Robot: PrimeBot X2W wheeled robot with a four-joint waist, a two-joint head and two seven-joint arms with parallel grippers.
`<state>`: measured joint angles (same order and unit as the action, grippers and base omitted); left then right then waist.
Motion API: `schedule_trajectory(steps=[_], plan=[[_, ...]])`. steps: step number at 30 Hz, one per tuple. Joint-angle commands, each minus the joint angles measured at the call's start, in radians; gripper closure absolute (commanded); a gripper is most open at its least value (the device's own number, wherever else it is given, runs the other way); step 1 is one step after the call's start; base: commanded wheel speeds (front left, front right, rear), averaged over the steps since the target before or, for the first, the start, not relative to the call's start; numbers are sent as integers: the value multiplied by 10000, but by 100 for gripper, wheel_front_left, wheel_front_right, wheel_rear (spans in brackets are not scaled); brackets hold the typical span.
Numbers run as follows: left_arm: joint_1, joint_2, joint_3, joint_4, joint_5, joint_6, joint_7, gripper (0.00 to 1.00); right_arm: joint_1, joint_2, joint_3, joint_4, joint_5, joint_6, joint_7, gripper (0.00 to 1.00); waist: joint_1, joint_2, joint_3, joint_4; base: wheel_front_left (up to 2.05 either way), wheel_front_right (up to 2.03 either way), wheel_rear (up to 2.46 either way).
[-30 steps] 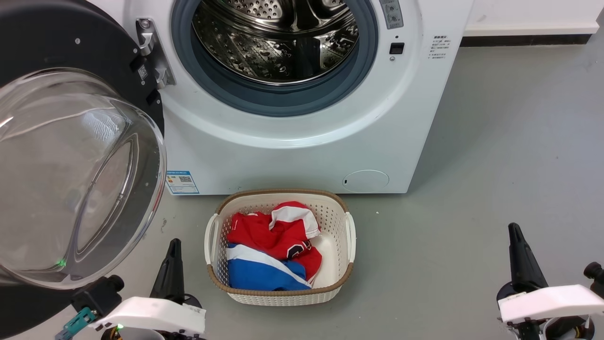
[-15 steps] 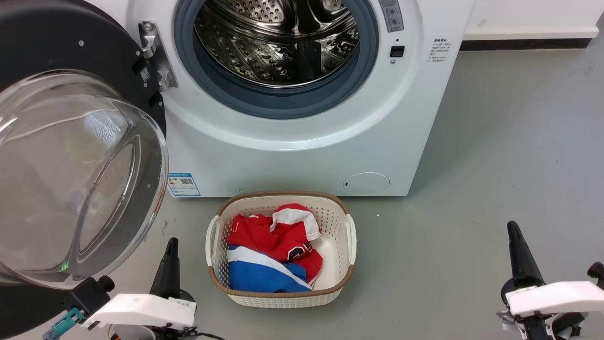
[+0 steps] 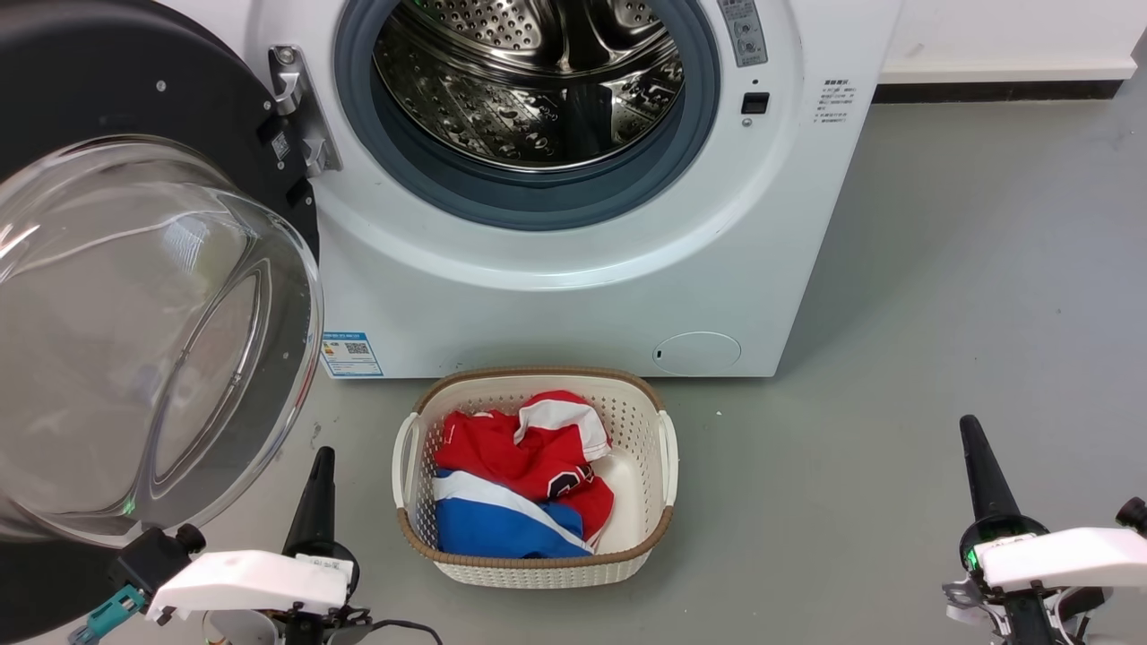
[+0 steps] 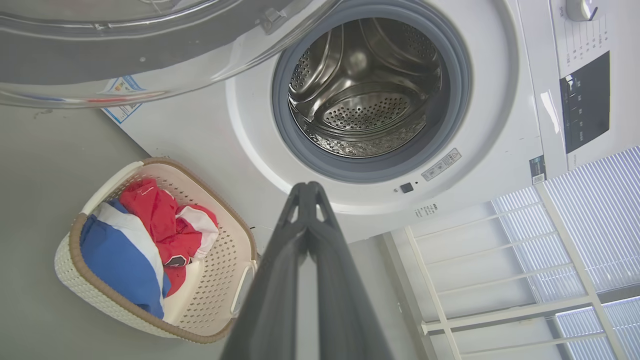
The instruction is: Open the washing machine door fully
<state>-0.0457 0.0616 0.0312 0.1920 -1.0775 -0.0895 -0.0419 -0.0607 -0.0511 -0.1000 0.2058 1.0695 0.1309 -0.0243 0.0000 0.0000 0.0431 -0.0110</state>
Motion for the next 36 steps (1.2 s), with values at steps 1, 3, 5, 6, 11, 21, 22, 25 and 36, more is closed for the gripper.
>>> schedule_trajectory(steps=[1,3,5,6,11,21,22,25,36], plan=[[-225,66,40,-48,-274,-76,63,100,-203,-9,-26,-36,276,-1,61,100,0,0,-9,3,0,0,0],[-248,66,65,-25,-496,-79,122,100,-223,-8,-31,-19,498,-1,115,100,0,0,-22,6,0,0,0],[-269,66,92,-1,-702,-94,178,100,-240,-8,-36,-1,698,-1,166,100,0,0,-34,10,0,0,0],[-278,66,106,11,-807,-104,211,100,-248,-8,-38,8,801,-1,196,100,0,0,-40,11,0,0,0],[-333,64,166,69,-1318,-150,330,100,-293,-7,-49,47,1305,-1,338,100,0,0,-72,20,0,0,0],[-399,59,282,172,-2279,-210,589,100,-332,-5,-73,125,2251,-1,580,100,0,0,-135,37,0,0,0],[-407,58,292,183,-2369,-219,611,100,-338,-5,-74,132,2347,-1,596,100,0,0,-141,39,0,0,0],[-441,55,319,210,-2629,-244,679,100,-349,-4,-82,153,2601,-2,672,100,0,0,-160,44,0,0,0],[-502,44,442,321,-3562,-302,931,100,-429,-1,-103,236,3528,-1,907,100,0,0,-229,63,0,0,0]])
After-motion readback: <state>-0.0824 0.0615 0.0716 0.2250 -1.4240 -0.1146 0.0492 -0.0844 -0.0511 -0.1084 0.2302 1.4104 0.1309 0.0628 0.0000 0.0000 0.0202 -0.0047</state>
